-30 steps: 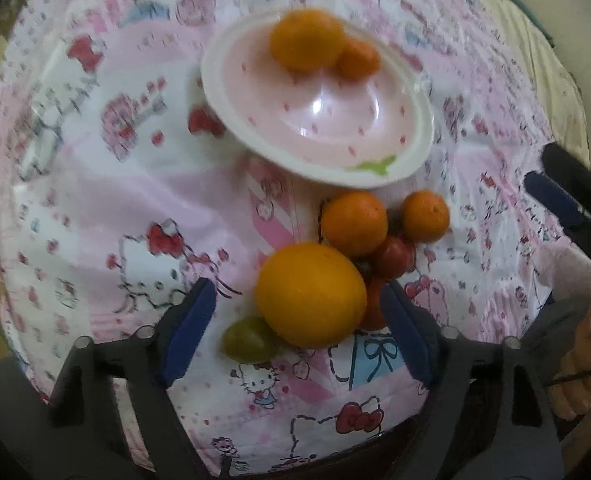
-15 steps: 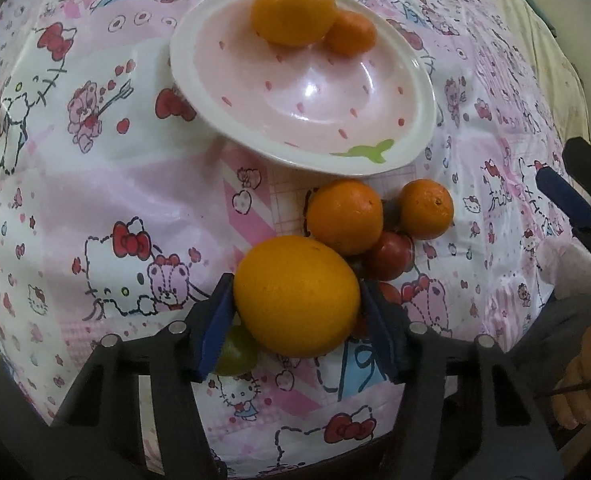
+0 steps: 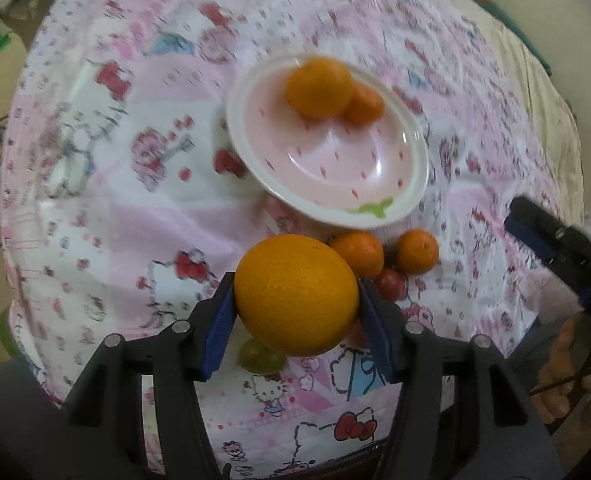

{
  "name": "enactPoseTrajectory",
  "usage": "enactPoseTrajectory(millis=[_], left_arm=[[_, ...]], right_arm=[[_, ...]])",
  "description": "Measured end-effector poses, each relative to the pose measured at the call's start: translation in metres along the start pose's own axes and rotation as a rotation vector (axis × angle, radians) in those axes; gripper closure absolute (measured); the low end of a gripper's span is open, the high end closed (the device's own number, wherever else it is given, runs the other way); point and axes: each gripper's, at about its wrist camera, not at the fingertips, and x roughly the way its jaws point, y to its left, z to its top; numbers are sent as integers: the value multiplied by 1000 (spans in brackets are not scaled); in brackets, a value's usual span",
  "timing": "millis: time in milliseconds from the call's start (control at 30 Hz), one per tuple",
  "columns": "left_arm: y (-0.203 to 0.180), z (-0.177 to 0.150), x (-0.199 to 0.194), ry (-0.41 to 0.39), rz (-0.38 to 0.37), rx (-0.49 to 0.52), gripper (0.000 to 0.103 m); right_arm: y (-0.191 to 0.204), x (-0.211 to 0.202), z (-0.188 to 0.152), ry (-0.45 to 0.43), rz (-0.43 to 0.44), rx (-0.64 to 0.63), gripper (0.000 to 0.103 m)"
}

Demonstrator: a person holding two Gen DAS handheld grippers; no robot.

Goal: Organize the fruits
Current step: 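Grasp another large orange with the left tool while the right tool grasps a mandarin, then release the orange onto the plate with the left tool while the right tool releases its mandarin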

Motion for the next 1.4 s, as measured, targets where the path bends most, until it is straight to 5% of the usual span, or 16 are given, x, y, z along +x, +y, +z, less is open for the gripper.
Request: enactPoseTrajectory(millis=[300,533,700,867,1400], left_arm=[[25,9,-46,-185,66,-88,49],[24,12,-51,-195,45,-93,49],[18,11,-45,-177,45,-65,49],[15,10,-41,-168,54,-58,49],[15,7,-35,-206,90,-21,49]], right_arm=[[-14,21,-3,76,25,81,35],[-17,66,-10,232,-16,112,38],[-19,90,-18,315,-57,104,53],[-17,91,-20,311,-84,67,60],[-23,48,-12,187,-56,74,61]])
